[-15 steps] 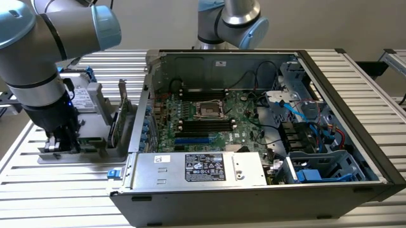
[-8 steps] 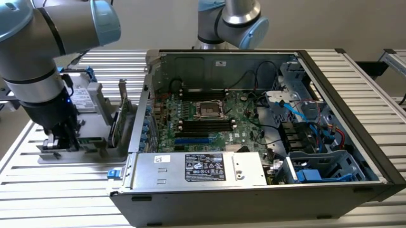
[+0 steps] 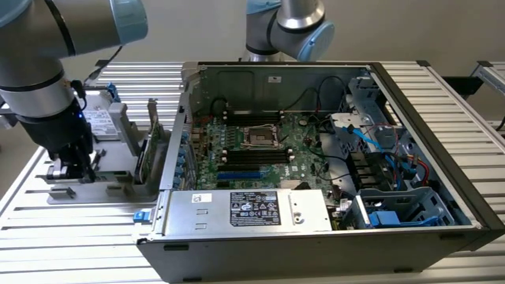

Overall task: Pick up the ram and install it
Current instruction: 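Pick up the ram and move it above insertion slot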

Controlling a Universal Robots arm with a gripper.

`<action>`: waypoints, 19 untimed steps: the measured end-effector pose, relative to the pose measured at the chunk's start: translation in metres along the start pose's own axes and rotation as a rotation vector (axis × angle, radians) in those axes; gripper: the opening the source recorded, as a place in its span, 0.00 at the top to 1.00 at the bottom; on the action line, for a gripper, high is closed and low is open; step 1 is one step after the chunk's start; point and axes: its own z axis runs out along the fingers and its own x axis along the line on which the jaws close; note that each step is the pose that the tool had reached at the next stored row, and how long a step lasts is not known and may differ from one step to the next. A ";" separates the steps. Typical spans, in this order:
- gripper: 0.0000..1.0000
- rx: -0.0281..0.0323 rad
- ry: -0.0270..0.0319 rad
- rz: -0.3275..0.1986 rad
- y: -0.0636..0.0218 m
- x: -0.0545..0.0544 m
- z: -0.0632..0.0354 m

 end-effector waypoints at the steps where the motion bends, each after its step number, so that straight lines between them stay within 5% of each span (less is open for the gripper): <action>1: 0.86 -0.0001 0.0002 0.000 -0.0004 0.000 -0.0036; 10: 0.86 -0.0013 -0.0019 -0.003 -0.0119 0.003 -0.0434; 19: 0.86 -0.0009 -0.0148 -0.011 -0.0312 0.009 -0.0854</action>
